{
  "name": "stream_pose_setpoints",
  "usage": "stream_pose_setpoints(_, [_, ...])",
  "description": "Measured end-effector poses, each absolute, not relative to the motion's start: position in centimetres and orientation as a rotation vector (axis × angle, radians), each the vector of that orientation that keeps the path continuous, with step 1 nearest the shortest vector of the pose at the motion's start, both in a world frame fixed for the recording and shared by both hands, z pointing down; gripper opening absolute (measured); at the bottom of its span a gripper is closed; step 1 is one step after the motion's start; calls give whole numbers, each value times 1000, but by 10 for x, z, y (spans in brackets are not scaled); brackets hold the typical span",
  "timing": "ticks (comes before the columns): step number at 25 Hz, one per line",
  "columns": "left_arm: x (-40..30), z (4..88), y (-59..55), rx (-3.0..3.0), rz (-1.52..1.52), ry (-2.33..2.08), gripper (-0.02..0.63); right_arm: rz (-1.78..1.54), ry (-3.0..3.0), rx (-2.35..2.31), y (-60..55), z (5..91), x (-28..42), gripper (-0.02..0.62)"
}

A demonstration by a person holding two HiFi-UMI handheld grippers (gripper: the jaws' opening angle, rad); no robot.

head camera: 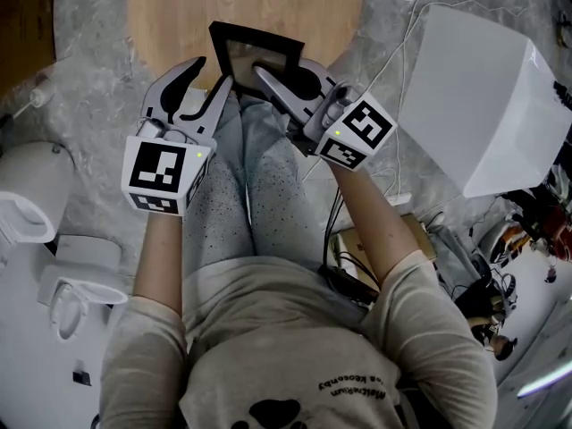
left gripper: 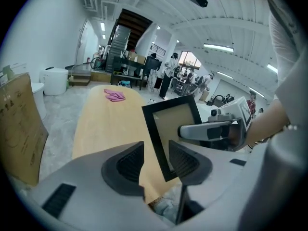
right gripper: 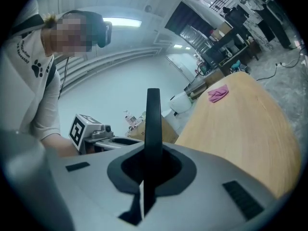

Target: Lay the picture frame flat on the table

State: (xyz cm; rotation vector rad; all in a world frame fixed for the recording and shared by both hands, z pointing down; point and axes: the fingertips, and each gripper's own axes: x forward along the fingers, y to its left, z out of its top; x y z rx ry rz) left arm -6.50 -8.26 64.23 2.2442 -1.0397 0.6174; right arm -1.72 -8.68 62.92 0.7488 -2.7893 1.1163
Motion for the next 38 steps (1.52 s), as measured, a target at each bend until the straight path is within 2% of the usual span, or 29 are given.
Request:
stream_pose_setpoints(14, [-46,668,-73,2202,464,-758,168,1188,-2807,595,-77,639,-16,17])
stream_pose_setpoints(21, [-48,667,-66,2187,391,-636,111,1267,-2832,521,-74,642,-18,18])
stream_pose_setpoints(29, [-50,671,-58,2138,414,-632,87,1341,-2833,521,-69,650,-16,18])
stream_pose_setpoints(38, [-50,673,-59,2117,422,-620,83,1323,-2759,612,-71,665,-11,91])
